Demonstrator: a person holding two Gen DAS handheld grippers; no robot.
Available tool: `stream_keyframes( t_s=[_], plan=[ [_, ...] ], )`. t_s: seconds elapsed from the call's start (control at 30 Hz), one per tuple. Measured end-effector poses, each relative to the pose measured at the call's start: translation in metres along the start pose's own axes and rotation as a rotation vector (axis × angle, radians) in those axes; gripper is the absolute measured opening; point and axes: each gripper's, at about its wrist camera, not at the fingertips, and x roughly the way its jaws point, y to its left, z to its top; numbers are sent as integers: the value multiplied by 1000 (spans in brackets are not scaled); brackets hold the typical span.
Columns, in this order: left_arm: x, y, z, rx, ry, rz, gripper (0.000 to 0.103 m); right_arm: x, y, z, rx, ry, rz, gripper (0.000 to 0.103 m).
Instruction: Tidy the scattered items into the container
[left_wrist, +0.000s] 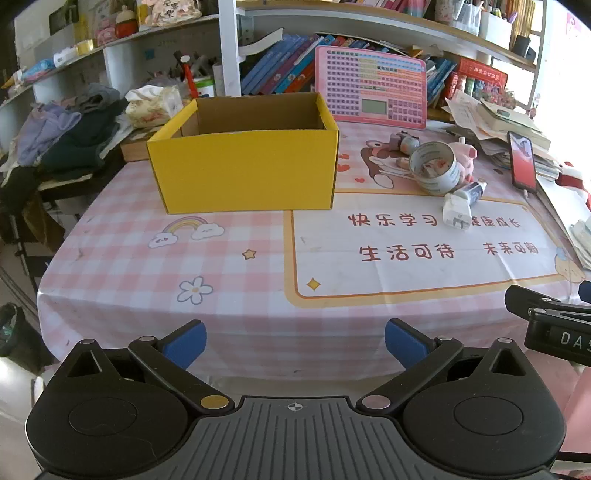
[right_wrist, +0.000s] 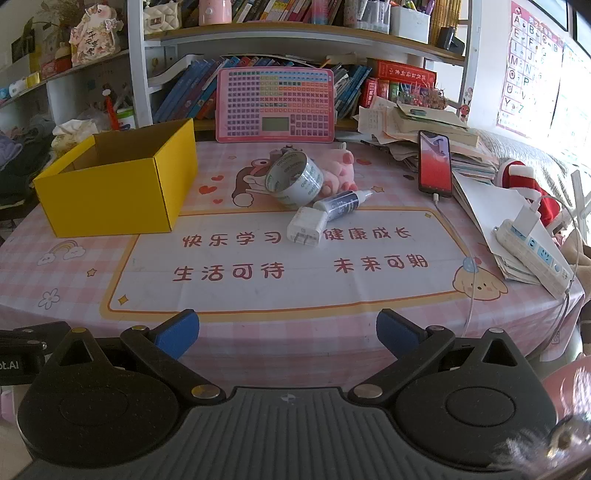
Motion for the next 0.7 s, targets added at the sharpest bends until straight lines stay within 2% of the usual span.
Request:
stream_keyframes(
  t_s=[0.7],
  plan=[
    [5, 9, 3, -11, 19, -7, 103, 5, 7, 2, -5, 5, 4, 103]
  ],
)
